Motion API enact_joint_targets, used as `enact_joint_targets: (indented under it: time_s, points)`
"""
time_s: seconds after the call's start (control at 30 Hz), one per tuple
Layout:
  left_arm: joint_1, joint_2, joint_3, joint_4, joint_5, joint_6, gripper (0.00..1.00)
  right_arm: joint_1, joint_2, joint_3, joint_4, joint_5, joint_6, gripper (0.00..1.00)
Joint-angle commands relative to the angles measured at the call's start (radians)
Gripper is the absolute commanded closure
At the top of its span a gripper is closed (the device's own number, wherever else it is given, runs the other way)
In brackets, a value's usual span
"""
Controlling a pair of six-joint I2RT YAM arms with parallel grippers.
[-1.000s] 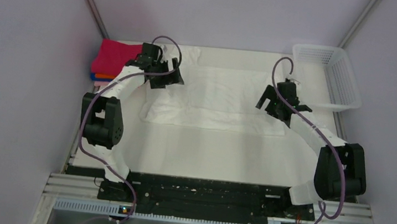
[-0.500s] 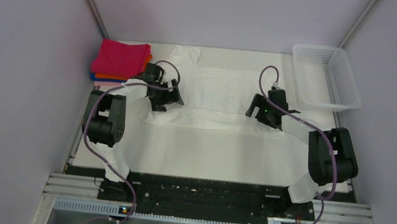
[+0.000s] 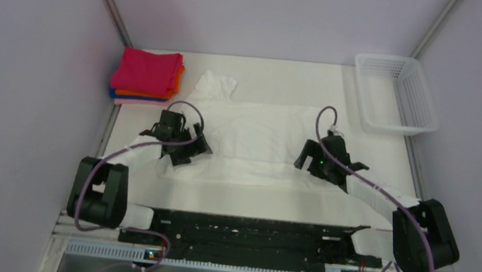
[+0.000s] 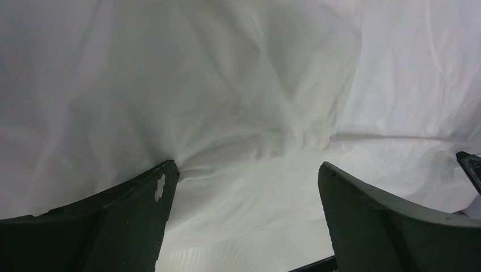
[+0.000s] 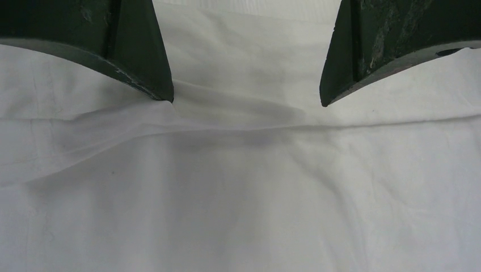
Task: Fold and stack the t-shirts
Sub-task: Fold the flattened tshirt in 1/3 of the way
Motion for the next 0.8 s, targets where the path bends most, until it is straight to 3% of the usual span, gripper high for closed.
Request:
enact_joint_targets:
  time_s: [0.0,0.23,0.4,0.77]
  points:
    - [-0.002,-0.14,-0.151,-0.16,-0.083,-0.069,0.01,0.053,-0.125,-0.086,-0.202,-0.027,0.078,0.01]
    - [-0.005,-0.328,-0.206,-0.247,-0.096,-0.106,0.01,0.062,-0.269,-0.138,-0.251,-0.074,0.107,0.01]
    - [-0.005,-0.359,-0.15,-0.202,-0.016,-0.072,0.01,0.062,-0.27,-0.065,-0.217,0.016,0.076,0.01]
    - [-0.005,-0.126,0.084,-0.091,0.082,0.005,0.01,0.055,-0.204,0.105,-0.14,0.04,0.007,0.01]
